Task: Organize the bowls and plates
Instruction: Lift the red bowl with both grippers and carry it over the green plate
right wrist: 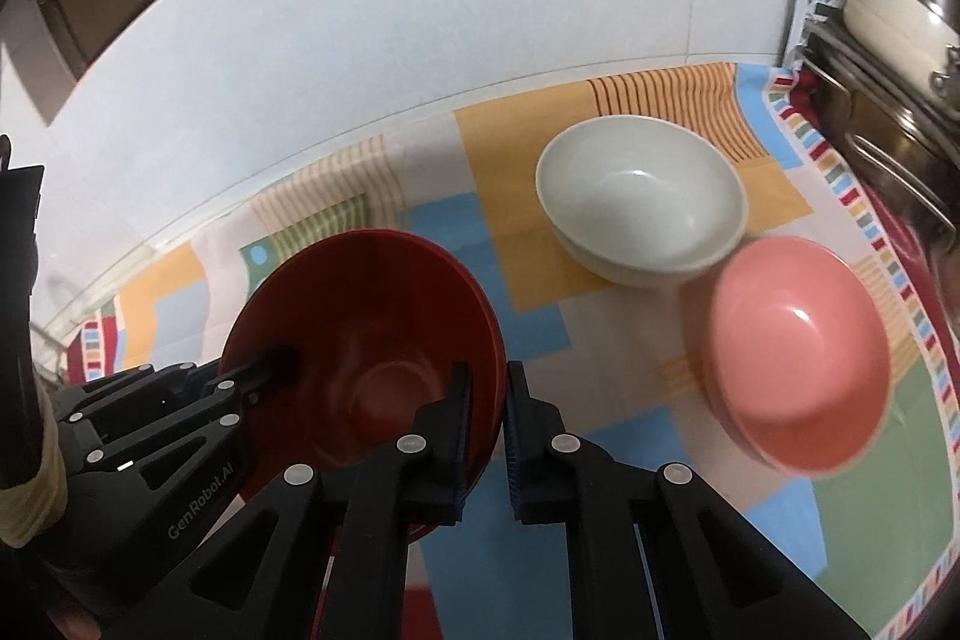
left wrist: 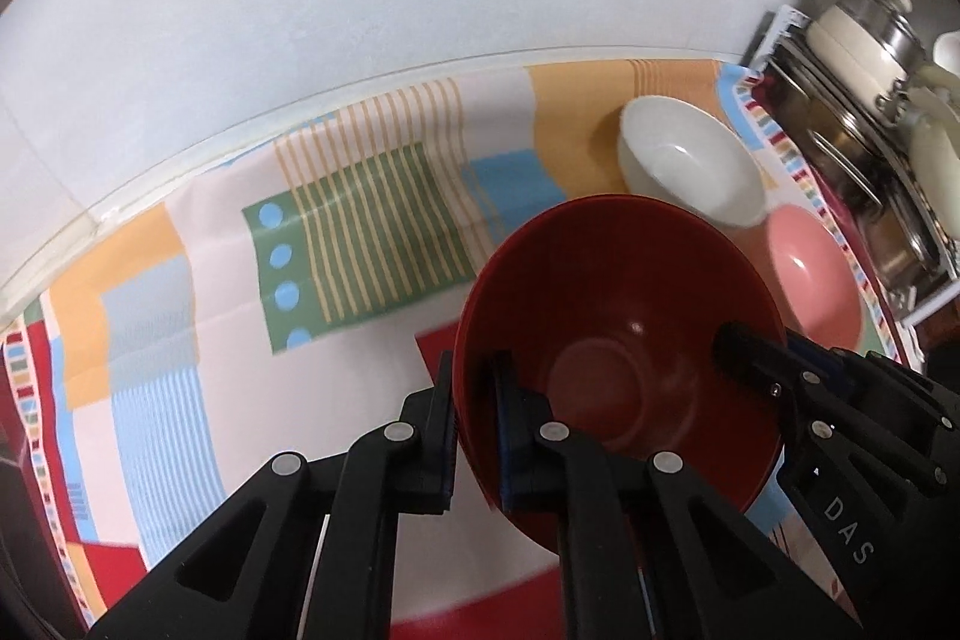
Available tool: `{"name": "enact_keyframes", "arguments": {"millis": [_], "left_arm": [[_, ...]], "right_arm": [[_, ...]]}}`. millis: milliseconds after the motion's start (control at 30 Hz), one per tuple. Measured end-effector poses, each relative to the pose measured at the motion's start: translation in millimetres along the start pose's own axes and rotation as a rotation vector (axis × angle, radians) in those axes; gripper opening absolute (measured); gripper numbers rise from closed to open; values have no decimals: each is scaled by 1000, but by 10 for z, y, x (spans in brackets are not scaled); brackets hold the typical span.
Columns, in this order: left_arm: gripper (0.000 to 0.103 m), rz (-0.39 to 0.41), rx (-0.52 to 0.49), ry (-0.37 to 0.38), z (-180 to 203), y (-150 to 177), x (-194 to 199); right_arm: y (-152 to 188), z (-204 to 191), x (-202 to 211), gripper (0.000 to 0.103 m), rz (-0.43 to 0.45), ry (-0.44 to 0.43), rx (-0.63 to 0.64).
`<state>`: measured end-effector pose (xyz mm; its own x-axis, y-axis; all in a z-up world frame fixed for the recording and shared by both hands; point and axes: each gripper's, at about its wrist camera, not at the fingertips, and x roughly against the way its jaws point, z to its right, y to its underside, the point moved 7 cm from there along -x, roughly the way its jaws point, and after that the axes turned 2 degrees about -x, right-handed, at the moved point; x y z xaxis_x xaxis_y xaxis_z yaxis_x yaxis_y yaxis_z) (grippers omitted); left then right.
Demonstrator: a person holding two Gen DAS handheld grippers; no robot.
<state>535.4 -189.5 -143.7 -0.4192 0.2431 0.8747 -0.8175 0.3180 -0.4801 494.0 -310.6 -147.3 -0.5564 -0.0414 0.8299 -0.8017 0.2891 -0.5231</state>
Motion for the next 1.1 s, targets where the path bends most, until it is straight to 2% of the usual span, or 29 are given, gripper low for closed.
{"name": "enact_keyframes", "arguments": {"millis": [167,500,767,1100], "left_arm": [[12,20,0,3,81,239,256],[12,-7,14,32,227,871,501],[13,-59,30,59,334,1330,542],[13,-104,26,64,455,1630,461]], "right_arm": [[249,-31,279,11,5,2,13],[803,-77,620,11,-21,-1,39],[1228,-36,731,11,-58,7,46],[1563,71,706,11,-110,22,36]]}}
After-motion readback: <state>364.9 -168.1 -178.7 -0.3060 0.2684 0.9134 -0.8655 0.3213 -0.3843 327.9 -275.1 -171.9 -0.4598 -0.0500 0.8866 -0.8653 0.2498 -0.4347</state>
